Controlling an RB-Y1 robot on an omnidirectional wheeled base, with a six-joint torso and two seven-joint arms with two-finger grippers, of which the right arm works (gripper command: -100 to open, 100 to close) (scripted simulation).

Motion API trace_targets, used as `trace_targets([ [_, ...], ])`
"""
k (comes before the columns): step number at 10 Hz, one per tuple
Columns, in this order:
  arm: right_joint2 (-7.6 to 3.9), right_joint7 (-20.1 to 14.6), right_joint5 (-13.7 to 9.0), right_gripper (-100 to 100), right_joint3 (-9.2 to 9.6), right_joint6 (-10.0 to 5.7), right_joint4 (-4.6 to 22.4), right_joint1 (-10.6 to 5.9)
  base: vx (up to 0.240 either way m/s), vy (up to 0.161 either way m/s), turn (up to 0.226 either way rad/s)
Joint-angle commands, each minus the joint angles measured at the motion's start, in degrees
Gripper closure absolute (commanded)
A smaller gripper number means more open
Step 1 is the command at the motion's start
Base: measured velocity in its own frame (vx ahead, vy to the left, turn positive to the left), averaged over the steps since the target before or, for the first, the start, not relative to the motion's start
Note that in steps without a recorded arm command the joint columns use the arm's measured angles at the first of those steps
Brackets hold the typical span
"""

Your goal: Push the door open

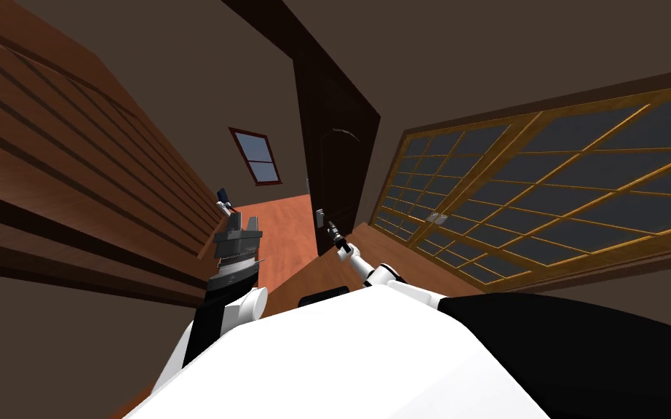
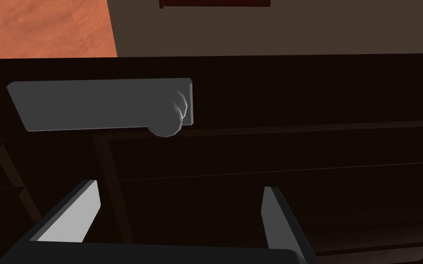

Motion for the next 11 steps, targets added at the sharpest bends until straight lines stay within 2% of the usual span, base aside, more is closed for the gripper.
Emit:
trace_targets([
  [1, 0.11, -0.1, 0.2, -100, 0.32, 0.13, 1.8, -1.21, 0.06, -0.093, 0.09],
  [3, 0.52, -0.3, 0.5, -100, 0.9, 0.0, 6.4, -4.16, 0.085, -0.133, 0.152],
  [4, 0.52, -0.3, 0.5, -100, 0.9, 0.0, 6.4, -4.16, 0.057, -0.105, 0.049],
  [6, 0.81, -0.5, 0.7, -100, 1.25, -0.09, 9.2, -5.99, 0.049, -0.073, 0.056],
  [7, 0.81, -0.5, 0.7, -100, 1.25, -0.09, 9.2, -5.99, 0.049, -0.067, 0.063],
  [8, 0.99, -0.6, 0.8, -100, 1.44, -0.13, 10.7, -6.95, 0.057, -0.056, 0.067],
  [11, 1.27, -0.7, 0.9, -100, 1.7, -0.19, 12.8, -8.29, 0.041, -0.063, 0.049],
])
